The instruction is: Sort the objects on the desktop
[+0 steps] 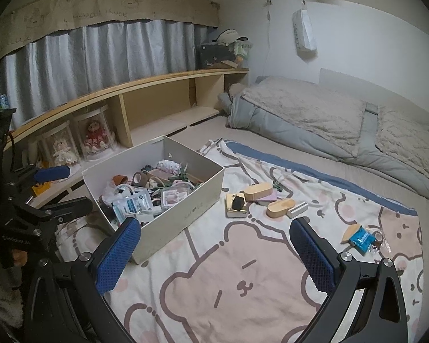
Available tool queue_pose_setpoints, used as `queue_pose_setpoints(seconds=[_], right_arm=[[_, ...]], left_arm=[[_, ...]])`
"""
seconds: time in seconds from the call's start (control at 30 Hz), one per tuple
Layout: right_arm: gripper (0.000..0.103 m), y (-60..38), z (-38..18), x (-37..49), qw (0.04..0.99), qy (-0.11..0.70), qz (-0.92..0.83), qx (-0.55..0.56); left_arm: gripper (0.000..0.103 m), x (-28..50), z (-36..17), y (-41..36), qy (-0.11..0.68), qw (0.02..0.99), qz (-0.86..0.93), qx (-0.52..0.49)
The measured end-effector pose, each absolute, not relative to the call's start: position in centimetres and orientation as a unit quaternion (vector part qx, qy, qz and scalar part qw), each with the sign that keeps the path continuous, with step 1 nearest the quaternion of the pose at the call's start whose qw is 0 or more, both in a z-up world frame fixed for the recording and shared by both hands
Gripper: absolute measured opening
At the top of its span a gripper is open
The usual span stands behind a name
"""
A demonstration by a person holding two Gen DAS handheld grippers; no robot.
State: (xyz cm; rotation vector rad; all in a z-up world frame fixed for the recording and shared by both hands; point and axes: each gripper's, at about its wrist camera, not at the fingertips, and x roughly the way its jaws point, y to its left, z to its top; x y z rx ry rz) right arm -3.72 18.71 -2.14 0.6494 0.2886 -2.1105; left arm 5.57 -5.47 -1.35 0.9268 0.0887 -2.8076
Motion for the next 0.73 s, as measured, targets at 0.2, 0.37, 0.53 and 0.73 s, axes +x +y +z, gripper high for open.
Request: queue_pose_setpoints(seconds=[0.2,0.37,0.53,0.73], right_arm=[[0.103,18.46,-2.28,-3.91,0.442,0.117,-0.848,0.268],[0.103,18.42,-2.38,-4.13,0.443,0.116,-0.847,0.272],[0.103,18.39,-2.52,-4.17,0.444,0.117,-0.844,0.275],[0.103,18.36,-2.52,-4.12,0.446,0.117,-0.843,0.276]], left_arm=[[0.103,5.54,-1.39,-5.46,0.031,0.091,-0.945,0.313],[0.103,5.41,-1.46,-5.65,0.037,0.093,-0.944,0.313],[0.103,5.49,-1.43,-5.77,0.034,0.09,-0.946,0.31],[0.103,5.4,-1.4,-5.84,0.026,0.099,-0.946,0.309]])
